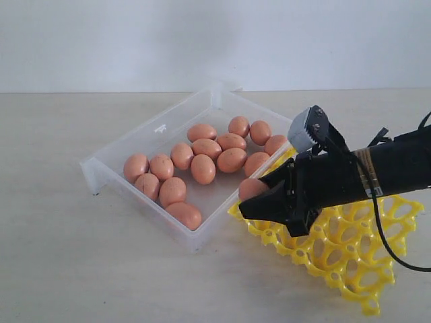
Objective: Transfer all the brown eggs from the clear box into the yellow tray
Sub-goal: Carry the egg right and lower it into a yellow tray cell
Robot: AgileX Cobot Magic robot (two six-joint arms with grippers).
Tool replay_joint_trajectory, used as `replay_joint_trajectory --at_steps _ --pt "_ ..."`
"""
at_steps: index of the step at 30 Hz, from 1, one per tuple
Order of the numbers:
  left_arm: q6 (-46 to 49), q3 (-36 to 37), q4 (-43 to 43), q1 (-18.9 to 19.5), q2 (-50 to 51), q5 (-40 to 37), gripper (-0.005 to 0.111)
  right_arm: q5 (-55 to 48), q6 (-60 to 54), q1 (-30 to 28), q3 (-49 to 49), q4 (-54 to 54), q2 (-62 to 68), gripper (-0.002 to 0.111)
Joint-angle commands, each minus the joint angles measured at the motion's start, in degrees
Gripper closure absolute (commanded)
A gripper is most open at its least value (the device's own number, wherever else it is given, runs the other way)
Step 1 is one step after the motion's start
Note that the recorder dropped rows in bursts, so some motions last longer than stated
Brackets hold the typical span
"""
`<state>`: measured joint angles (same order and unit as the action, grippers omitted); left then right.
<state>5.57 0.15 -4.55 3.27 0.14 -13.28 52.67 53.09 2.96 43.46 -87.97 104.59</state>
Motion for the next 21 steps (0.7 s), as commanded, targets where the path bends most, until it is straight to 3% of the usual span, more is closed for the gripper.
replay_joint_trajectory --at_steps 1,21 --pt "-0.2 -0.1 0.3 -0.4 -0.1 0.4 0.103 -5.5 -3.1 0.6 0.3 5.6 0.0 0.109" --pt "-0.2 -0.1 0.3 -0.4 -0.1 0.4 0.103 -2.7 -7.1 0.6 0.3 9.5 6.6 0.108"
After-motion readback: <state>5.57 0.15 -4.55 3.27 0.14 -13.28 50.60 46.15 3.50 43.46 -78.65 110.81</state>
